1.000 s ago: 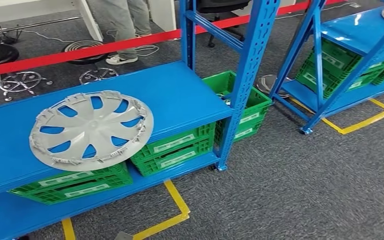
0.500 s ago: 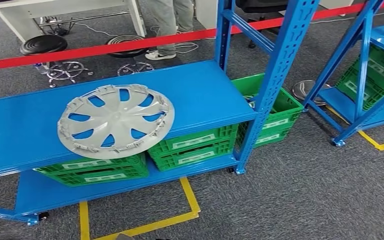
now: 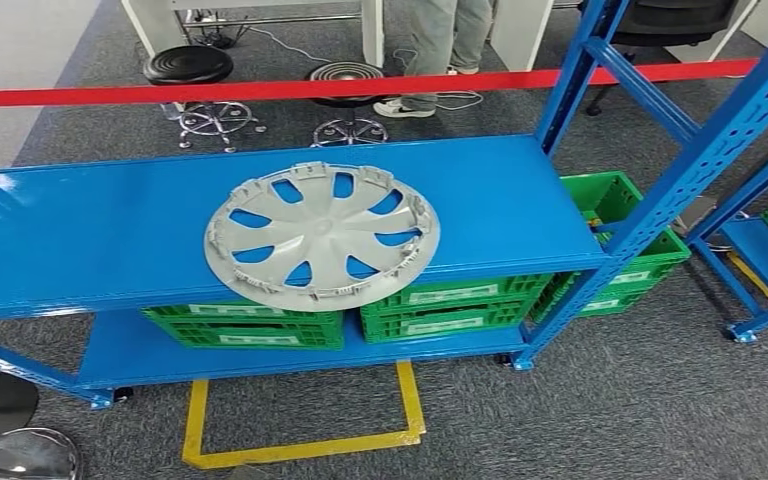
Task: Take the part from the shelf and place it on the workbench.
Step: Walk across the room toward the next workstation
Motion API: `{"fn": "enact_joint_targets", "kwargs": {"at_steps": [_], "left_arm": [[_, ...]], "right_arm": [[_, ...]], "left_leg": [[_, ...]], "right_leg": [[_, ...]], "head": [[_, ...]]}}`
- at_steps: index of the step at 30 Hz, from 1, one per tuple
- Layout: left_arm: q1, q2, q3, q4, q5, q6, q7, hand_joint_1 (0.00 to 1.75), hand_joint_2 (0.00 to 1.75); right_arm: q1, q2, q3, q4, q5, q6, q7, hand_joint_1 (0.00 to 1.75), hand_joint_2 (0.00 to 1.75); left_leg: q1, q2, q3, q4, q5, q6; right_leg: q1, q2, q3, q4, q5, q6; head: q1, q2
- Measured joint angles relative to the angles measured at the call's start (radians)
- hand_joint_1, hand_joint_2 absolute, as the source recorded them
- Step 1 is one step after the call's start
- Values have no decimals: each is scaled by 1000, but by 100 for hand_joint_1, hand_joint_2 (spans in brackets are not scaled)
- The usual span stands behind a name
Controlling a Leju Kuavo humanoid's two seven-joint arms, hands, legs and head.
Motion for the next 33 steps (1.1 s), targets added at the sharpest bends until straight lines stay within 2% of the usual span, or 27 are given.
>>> {"fn": "enact_joint_targets", "kwargs": {"at_steps": [2,3,7,11,14,18,25,30,33], "left_arm": [[-1,-1,0,0,-1,0,0,0,0],[-1,-1,0,0,-1,0,0,0,0],[0,0,0,0,-2,0,0,0,0],[-1,1,0,0,-4,0,0,0,175],[-1,1,0,0,-6,-4,0,0,175],[-1,1,0,0,-7,-11,0,0,0],[-1,1,0,0,-7,-12,-1,0,0],[-1,3,0,0,-7,-12,-2,0,0],[-1,4,0,0,-7,-12,-2,0,0]], "right_arm": [[-2,-2,-4,0,-4,-1,1,0,0],[-2,-2,-5,0,-6,-1,2,0,0],[0,-2,-6,0,-8,-2,3,0,0],[-2,-3,-7,0,-11,-1,2,0,0],[-5,-3,-11,0,-18,5,-11,0,0],[-9,-4,-19,-1,-22,17,-29,0,0],[-10,-4,-21,-1,-22,37,-72,0,0],[-10,-4,-21,-1,-11,39,-79,0,0],[-10,-4,-21,-1,-10,39,-79,0,0]], "left_leg": [[-2,-7,3,6,-7,-9],[-4,-9,3,9,-10,-10],[-8,-10,1,9,-8,2],[-7,-10,5,2,-7,1],[-5,-10,5,1,-6,-5],[-2,-10,5,-1,-7,-23],[-4,-10,4,1,-8,-25],[-9,-10,3,8,-11,-18],[-14,-10,1,11,-14,-11]], "right_leg": [[-1,7,52,-124,56,-4],[-2,11,68,-158,65,-8],[-1,15,74,-171,65,-15],[2,15,75,-171,63,-24],[5,15,75,-170,61,-29],[7,15,75,-170,61,-31],[3,14,77,-170,61,-30],[-1,14,78,-172,63,-25],[-6,14,78,-173,63,-18]], "head": [[0,0],[0,0],[-4,0],[-4,0],[-4,0],[-3,0],[-3,0],[-3,0],[-3,0]]}}
